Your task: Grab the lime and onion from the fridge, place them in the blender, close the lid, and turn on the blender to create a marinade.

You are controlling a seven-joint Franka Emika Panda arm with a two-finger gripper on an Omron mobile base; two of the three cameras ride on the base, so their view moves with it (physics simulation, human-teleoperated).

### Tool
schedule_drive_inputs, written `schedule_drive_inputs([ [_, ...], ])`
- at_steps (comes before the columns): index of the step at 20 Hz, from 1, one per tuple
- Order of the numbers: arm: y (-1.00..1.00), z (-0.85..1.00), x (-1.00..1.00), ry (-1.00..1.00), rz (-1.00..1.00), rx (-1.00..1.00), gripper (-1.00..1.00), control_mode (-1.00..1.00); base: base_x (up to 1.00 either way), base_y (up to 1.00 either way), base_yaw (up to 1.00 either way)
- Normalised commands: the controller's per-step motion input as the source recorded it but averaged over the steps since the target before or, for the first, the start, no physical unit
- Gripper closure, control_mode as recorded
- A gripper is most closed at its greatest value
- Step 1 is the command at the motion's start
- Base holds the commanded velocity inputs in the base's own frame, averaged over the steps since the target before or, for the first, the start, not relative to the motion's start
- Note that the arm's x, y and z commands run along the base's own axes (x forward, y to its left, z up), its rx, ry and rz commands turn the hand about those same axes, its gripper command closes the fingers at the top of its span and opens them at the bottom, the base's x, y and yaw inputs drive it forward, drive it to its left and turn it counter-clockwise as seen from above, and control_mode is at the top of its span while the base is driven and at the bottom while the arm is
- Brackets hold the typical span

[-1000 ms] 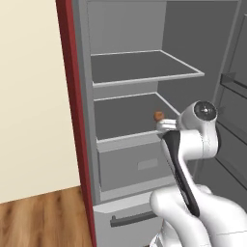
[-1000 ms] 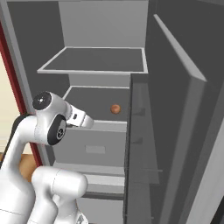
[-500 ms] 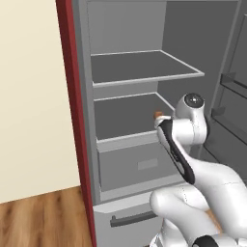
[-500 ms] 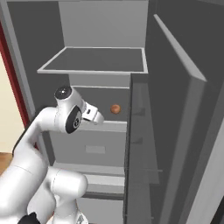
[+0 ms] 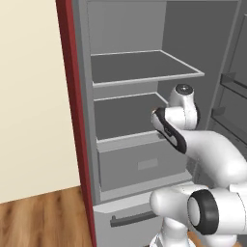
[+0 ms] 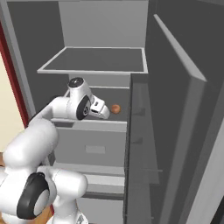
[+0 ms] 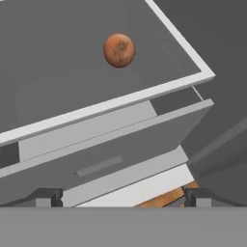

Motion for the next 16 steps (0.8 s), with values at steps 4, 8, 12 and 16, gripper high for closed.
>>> schedule_drive_inputs([
  [4, -0.09, -0.34, 0.42, 0.00, 0.00, 0.00, -1.00, -1.00, 0.00, 0.00, 0.00],
  [8, -0.10, -0.33, 0.42, 0.00, 0.00, 0.00, -1.00, -1.00, 0.00, 0.00, 0.00],
  [12, -0.11, -0.22, 0.46, 0.00, 0.00, 0.00, -1.00, -1.00, 0.00, 0.00, 0.00],
  [16, -0.12, -0.20, 0.47, 0.00, 0.00, 0.00, -1.00, -1.00, 0.00, 0.00, 0.00],
])
